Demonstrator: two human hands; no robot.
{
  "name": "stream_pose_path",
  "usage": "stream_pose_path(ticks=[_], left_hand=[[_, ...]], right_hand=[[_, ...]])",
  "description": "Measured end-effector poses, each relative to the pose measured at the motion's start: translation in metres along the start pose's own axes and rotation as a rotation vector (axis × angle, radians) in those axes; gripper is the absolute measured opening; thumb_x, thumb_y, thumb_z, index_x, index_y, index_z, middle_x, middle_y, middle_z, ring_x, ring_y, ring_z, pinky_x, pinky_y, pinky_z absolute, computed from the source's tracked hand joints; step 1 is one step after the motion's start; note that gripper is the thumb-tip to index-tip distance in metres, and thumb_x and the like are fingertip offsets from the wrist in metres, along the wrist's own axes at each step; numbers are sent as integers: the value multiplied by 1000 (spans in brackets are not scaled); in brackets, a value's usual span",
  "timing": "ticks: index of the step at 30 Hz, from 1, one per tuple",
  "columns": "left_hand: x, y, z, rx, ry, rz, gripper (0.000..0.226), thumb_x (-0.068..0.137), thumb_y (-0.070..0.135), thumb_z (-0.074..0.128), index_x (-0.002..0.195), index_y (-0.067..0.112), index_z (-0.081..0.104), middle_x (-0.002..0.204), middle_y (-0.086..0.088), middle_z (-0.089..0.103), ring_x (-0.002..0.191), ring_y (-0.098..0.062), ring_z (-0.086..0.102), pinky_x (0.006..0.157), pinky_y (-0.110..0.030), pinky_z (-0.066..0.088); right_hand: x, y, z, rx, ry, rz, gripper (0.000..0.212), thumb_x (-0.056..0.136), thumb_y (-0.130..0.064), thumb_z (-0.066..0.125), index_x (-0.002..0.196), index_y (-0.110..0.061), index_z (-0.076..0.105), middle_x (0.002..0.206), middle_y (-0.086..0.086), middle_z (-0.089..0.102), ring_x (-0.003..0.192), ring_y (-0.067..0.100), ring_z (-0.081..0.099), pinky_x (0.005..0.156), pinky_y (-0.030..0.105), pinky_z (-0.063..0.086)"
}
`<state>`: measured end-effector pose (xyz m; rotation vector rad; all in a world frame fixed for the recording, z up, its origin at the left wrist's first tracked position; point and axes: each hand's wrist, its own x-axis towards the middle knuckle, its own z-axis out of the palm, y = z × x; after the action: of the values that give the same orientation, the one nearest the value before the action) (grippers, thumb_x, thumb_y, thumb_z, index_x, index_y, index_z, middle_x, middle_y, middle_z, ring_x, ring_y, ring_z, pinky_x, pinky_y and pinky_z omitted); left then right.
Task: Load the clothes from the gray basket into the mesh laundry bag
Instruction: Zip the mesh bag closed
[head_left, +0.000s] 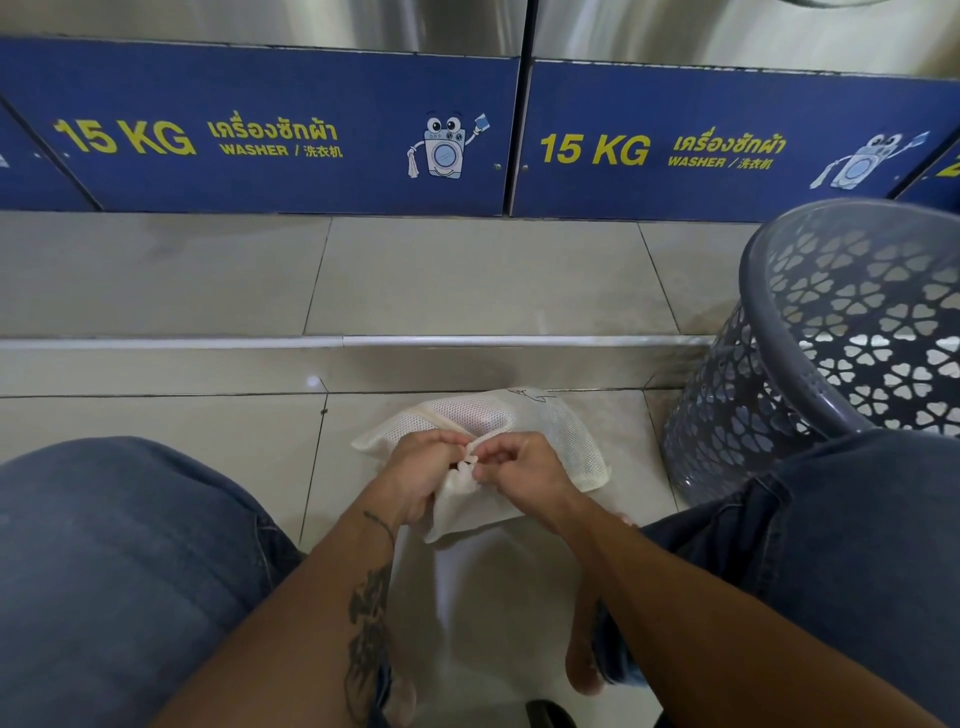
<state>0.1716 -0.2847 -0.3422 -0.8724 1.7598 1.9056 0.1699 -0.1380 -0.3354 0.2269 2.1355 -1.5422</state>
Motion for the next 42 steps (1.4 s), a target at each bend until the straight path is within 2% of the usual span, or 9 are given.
stream_pose_path(ticks=[4,9,13,19,23,28,32,37,42], left_hand=[[0,-1,-1,-6,-50,-6,16,80,-5,69,95,0,72,96,-25,73,87,-33,70,88,-47,57],[1,-4,-1,29,10,27,14,78,-6,72,82,7,74,80,-15,74,72,-24,69,74,-37,59],[0,-5,4,90,53,57,14,79,-2,72,79,12,73,71,-5,71,64,-16,65,62,-26,53],[1,-8,8,106,118,99,12,76,2,74,81,13,73,78,-4,74,72,-17,68,63,-26,55],[3,-8,8,28,115,29,11,78,-1,72,81,10,72,80,-11,73,75,-25,69,76,-36,59],[4,-7,7,14,109,-34,12,75,-1,73,80,10,72,71,-7,73,67,-19,69,59,-27,56],[3,-5,7,28,92,-54,21,67,-4,71,82,10,72,78,-12,73,77,-28,70,72,-36,59],[2,-3,8,13,82,-41,20,67,-1,74,84,9,70,78,-12,73,73,-27,69,65,-34,58],[3,-6,7,56,74,36,16,71,-1,77,72,13,70,69,-5,72,65,-18,66,60,-26,52]], right_hand=[[-1,2,0,-124,37,-54,25,74,-2,81,69,-24,73,66,-9,68,61,0,60,62,13,48],[-2,0,-4,-161,-24,-60,18,76,-2,80,69,-17,72,62,-5,63,58,5,55,64,23,47],[-5,-2,-9,-129,-42,-57,20,76,2,78,66,-16,72,57,-7,61,53,3,52,61,23,46],[-6,-3,-10,-117,-90,-63,22,77,5,72,67,-14,73,60,-2,61,57,8,52,63,26,45],[-5,-3,-7,-117,-112,-87,20,77,6,72,69,-12,73,63,0,61,61,11,52,67,29,45],[-6,-3,-7,-98,-139,-75,22,79,7,70,70,-12,72,68,7,62,67,19,54,67,33,45],[-8,-5,-6,-87,-169,-75,21,80,7,69,71,-11,71,73,12,61,70,24,53,67,35,44],[-10,-7,-6,-48,-101,-60,27,84,6,67,68,-16,70,70,3,64,66,12,57,68,30,49],[-11,-7,-10,-2,-78,5,21,88,5,65,73,-10,70,79,15,64,76,26,56,70,38,49]])
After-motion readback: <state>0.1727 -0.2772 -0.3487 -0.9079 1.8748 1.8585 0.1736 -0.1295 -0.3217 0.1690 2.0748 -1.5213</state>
